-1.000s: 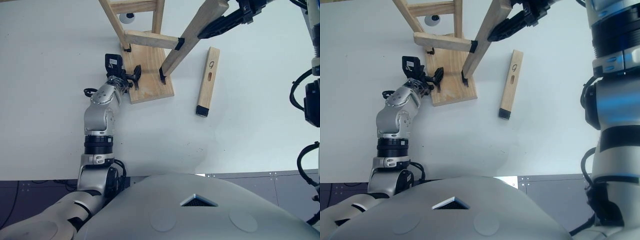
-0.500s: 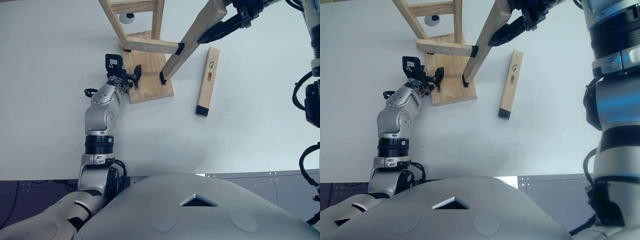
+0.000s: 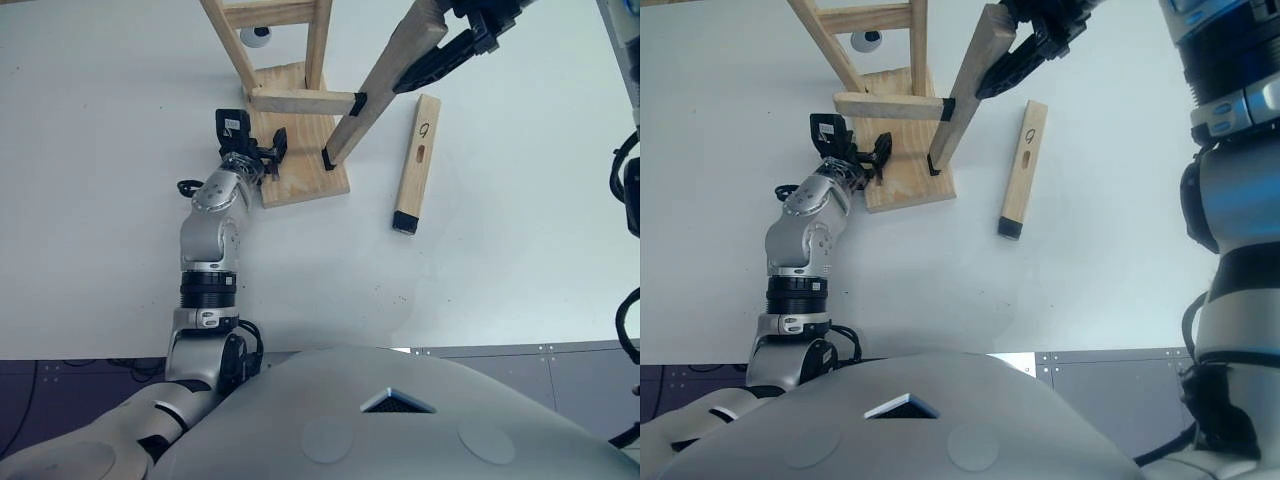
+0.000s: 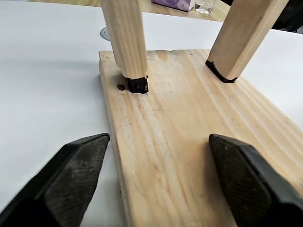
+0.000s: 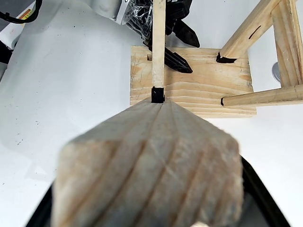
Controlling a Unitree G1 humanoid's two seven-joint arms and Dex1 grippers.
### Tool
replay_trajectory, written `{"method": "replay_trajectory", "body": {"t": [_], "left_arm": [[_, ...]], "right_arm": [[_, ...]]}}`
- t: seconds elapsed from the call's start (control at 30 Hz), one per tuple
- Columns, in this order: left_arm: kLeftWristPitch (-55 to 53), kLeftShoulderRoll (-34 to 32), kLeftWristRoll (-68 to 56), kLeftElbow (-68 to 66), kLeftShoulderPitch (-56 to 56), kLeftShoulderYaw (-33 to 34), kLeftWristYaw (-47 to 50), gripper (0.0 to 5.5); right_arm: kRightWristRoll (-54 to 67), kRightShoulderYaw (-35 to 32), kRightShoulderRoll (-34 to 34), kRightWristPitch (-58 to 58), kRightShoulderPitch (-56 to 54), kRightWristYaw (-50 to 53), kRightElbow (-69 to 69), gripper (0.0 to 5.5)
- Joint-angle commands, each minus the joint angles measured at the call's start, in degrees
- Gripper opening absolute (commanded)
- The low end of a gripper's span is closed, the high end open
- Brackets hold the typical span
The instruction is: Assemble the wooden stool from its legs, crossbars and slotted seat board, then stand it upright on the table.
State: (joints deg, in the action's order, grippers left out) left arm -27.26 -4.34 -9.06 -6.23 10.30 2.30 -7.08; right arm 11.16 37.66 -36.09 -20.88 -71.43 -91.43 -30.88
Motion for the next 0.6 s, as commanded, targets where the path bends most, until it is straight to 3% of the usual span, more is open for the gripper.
{"method": "replay_trajectory", "body": {"t": [0.03, 0.4, 0.6], "left_arm": [[-0.7, 0.3, 0.7, -1.5, -1.2, -0.2, 0.6, 3.88], [-0.1, 2.3, 0.5, -3.2, -2.0, -0.2, 2.2, 3.88], [-0.2, 2.3, 0.4, -3.3, -2.2, -0.3, 2.2, 3.88]], "right_arm": [[-0.9, 2.8, 2.6, -1.1, 0.2, -1.0, 2.5, 2.05], [1.2, 10.7, 5.6, -7.9, -0.4, -1.0, 8.0, 2.05], [-2.8, 14.4, 10.8, -8.7, 2.4, -1.0, 2.2, 2.05]]}}
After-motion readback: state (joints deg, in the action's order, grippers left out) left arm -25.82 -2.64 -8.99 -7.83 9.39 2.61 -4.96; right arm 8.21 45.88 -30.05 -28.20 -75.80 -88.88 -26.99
